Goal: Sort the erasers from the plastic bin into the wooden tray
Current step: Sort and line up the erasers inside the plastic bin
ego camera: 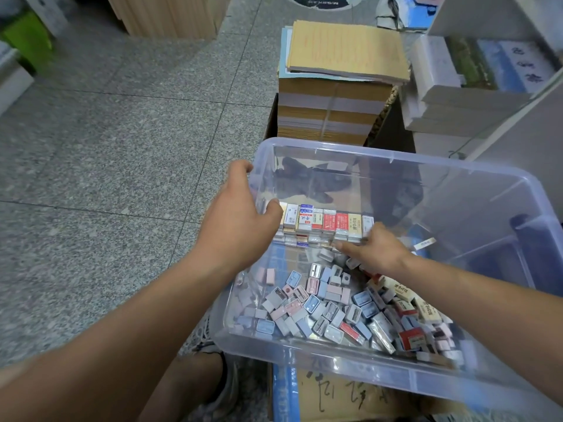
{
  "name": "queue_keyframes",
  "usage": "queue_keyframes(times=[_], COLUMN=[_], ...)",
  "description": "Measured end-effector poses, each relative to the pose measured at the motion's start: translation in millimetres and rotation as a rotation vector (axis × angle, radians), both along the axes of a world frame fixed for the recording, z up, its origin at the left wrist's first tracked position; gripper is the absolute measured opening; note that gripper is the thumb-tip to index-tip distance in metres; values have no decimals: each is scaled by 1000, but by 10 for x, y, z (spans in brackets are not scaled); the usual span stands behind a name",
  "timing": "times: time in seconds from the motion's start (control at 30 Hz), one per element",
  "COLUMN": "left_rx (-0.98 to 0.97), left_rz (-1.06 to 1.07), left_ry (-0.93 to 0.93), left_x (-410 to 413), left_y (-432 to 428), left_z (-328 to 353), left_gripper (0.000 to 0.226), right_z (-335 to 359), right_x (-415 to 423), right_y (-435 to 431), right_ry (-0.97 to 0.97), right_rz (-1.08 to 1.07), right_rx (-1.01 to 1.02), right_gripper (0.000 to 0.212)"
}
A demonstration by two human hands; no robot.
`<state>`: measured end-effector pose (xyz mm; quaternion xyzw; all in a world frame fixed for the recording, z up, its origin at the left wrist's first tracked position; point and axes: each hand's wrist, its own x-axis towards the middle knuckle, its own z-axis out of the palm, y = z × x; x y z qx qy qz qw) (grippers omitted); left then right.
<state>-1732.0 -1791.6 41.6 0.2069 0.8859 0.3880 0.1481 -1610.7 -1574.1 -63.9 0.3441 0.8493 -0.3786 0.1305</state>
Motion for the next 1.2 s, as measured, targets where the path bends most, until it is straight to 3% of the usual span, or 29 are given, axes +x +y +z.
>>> queue_keyframes(times=[0.03,0.17,0.3,0.4,0.53,0.63,0.73,0.87,0.93,1.03,1.2], left_rx=[-16,-92,-214,-169,-21,-30,-215,-564,-662,-679,-600], left_rz=[-9,-34,-10,-69,-313,-484,-686,-949,-1059,-1132,-1127], left_ry=[16,81,230,356,299,107,-2,98,174,262,338], left_x=[1,-3,29,115,318,518,682,760,773,771,782], left_y=[0,-1,16,100,343,580,844,1197,1315,1431,1487], left_z=[2,-1,87,199,236,171,-50,-504,-698,-913,-1187], left_gripper=[48,54,56,49,30,17,23,38,32,16,24], right_z=[69,416,953,1261,1395,1373,1239,1154,1138,1104,1063], right_x=[35,190,553,992,1444,1599,1662,1669,1677,1692,1693], right_y=[1,36,110,176,332,433,496,539,562,604,634], right_ry=[-20,-155,-146,-109,-120,-152,-84,-24,-14,-8,46], right_rz=[17,97,225,206,36,-125,-245,-296,-301,-321,-354], right_rx=[27,168,385,569,845,816,663,536,532,520,485], right_gripper=[23,46,41,24,30,40,38,38,39,40,42])
